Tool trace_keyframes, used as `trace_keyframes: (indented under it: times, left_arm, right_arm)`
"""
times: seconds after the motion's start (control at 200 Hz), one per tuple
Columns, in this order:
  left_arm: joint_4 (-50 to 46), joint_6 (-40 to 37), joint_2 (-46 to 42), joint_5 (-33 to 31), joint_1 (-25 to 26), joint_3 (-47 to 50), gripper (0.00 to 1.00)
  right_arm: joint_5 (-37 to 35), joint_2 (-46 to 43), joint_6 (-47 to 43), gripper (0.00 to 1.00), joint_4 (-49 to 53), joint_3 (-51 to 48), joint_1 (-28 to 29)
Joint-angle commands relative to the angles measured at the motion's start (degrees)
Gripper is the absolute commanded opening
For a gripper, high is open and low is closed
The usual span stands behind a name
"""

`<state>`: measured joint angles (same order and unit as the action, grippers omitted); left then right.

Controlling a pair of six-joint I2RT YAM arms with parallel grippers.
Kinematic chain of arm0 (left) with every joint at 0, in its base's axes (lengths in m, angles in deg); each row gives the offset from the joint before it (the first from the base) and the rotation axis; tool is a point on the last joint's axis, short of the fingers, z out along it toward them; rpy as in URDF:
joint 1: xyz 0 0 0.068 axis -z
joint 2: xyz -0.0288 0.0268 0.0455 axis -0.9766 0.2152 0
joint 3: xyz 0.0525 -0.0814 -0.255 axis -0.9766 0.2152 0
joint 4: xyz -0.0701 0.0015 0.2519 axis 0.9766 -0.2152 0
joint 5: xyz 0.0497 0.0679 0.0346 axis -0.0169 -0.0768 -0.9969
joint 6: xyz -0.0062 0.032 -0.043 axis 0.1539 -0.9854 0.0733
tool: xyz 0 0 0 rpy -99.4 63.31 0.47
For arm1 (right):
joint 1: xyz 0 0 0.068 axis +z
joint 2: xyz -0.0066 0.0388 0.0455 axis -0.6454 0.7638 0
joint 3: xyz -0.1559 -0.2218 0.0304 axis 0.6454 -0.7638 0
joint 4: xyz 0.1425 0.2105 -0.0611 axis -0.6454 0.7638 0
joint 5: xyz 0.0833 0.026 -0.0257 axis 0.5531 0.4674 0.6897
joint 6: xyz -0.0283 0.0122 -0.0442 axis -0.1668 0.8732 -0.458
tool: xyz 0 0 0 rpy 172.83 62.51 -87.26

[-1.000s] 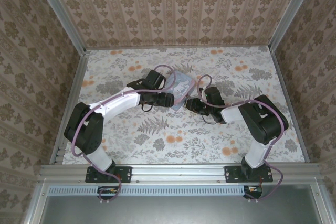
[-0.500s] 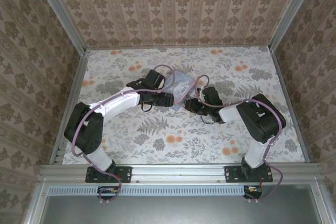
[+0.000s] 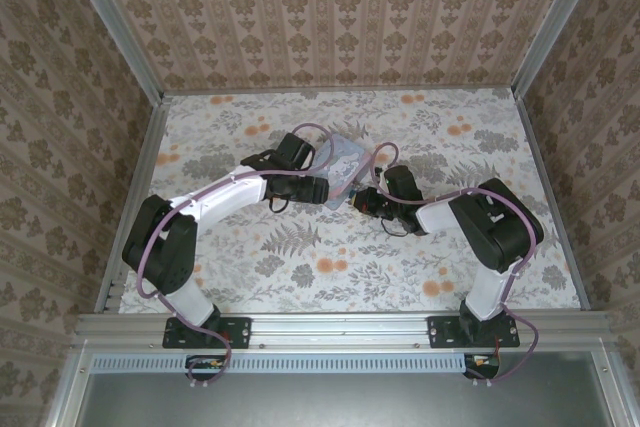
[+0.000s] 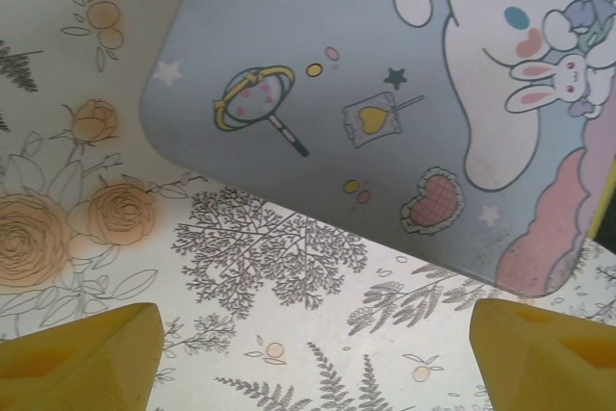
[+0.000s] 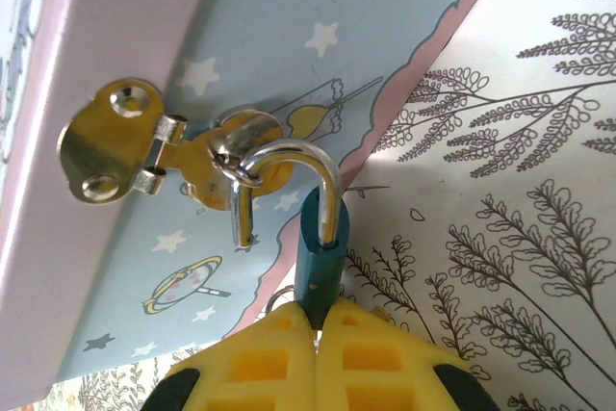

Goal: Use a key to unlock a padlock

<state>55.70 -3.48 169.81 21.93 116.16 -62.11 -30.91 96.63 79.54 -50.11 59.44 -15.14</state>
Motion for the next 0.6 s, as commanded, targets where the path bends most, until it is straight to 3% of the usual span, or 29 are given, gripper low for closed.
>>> trace_keyframes:
  times: [0.0, 0.28, 0.595]
  left_arm:
    - [-3.05, -2.61, 1.31, -5.00, 0.63, -2.68, 0.85]
    - [-6.27, -5.21, 5.67, -13.34, 3.89, -7.00, 0.86]
    - [-6.65, -5.24, 9.66, -14.40, 4.08, -8.73, 0.86]
  right_arm:
    - [-2.31, -1.31, 1.19, 0.00, 1.69, -1.17, -0.31]
    - [-2.43, -3.66, 2.71, 0.00, 1.67, -1.99, -2.02]
    - [-2.26, -5.25, 2.97, 0.00, 2.84, -1.12, -3.41]
